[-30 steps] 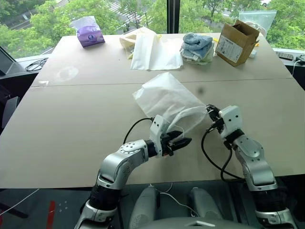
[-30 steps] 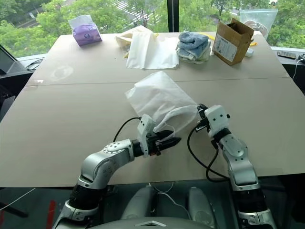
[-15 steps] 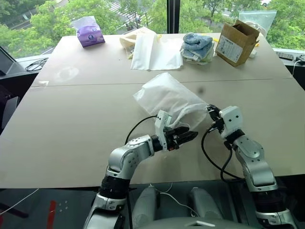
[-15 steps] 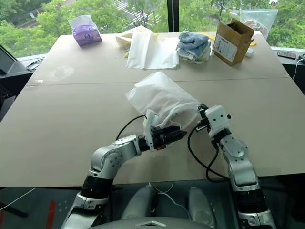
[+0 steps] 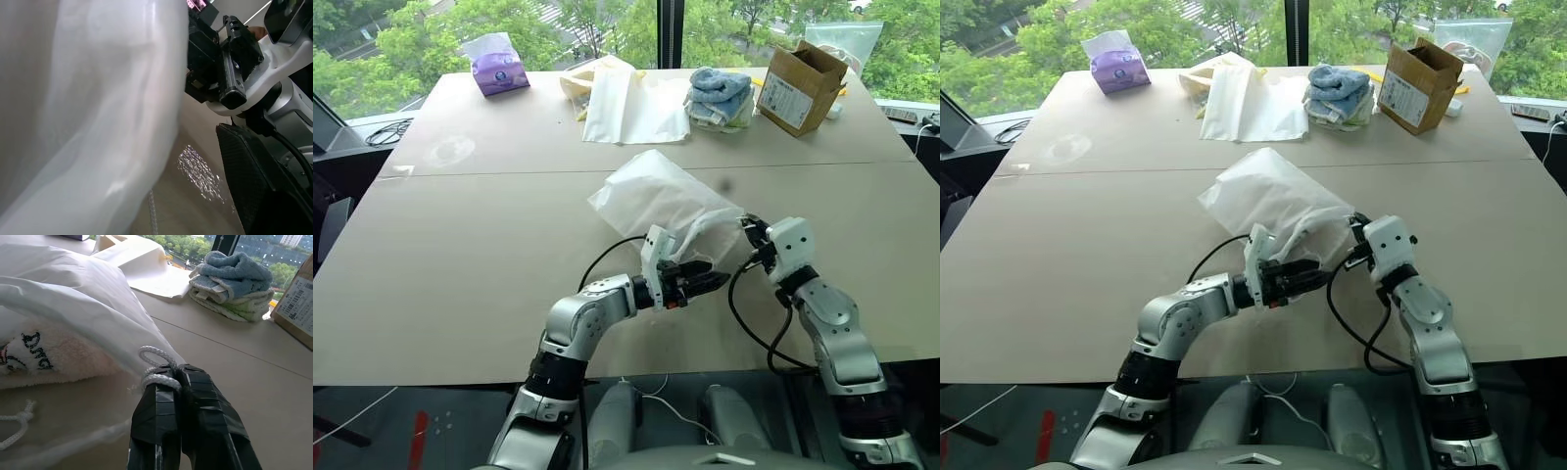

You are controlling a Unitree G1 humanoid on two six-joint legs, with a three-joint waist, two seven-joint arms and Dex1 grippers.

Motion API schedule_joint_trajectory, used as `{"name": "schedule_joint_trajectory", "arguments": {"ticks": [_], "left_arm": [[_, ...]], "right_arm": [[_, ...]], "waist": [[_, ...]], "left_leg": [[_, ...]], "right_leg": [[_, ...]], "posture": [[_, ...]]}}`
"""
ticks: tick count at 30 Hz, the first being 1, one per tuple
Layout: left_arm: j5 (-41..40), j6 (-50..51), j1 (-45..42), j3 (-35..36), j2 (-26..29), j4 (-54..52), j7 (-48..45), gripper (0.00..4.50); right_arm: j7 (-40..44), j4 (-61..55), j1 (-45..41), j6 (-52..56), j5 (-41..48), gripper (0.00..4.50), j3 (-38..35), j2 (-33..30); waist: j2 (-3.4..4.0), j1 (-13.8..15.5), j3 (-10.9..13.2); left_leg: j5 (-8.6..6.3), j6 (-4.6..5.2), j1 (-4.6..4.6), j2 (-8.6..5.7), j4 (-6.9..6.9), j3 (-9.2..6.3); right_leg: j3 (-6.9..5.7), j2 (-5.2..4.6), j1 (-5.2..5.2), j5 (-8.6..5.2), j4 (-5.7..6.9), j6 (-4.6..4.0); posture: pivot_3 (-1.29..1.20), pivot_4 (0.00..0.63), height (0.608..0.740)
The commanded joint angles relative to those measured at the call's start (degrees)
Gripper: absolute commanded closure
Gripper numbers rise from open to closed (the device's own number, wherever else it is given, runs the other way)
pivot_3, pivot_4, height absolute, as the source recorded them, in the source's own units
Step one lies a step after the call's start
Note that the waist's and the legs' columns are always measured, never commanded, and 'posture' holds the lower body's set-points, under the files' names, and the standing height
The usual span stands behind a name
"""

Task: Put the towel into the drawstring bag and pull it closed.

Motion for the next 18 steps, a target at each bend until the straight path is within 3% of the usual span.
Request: {"name": "schedule_joint_trajectory", "arguments": {"ticks": [1,4,10,18], "left_arm": [[-0.1,-1.81,-0.47,-1.22,-0.43,-0.69,-2.42,3.05],[0.4,-2.53,-0.5,-2.69,0.01,-1.02,-4.36,4.44],[2.94,-4.89,-0.33,-5.53,0.2,-0.02,-6.14,4.44],[4.16,-11.96,0.92,-1.93,-0.91,-4.29,-3.54,4.44]], "right_arm": [[-0.15,-3.53,0.0,0.31,0.6,4.5,-1.35,-0.58],[0.05,-3.83,0.08,0.71,0.73,4.5,-1.72,-0.82],[0.65,-4.55,0.45,1.55,0.96,4.5,-1.91,-1.45],[0.79,-5.17,0.75,2.17,1.33,4.5,-1.91,-2.14]], "waist": [[0.0,0.0,0.0],[0.0,-0.01,0.0],[0.0,-0.01,0.0],[0.0,-0.04,0.0]], "left_leg": [[0.0,0.0,0.0,0.0,0.0,0.0],[0.0,0.0,0.0,0.0,0.0,0.0],[0.0,0.0,0.0,0.0,0.0,0.01],[0.0,0.0,0.0,0.0,0.0,0.0]], "right_leg": [[0.0,0.0,0.0,0.0,0.0,0.0],[0.0,0.0,0.0,0.0,0.0,0.0],[0.01,0.01,0.0,0.0,0.0,0.0],[0.01,0.0,0.0,0.0,0.0,0.0]], "posture": [[0.0,0.15,0.74],[0.0,0.15,0.74],[0.0,0.15,0.74],[0.0,0.15,0.74]]}}
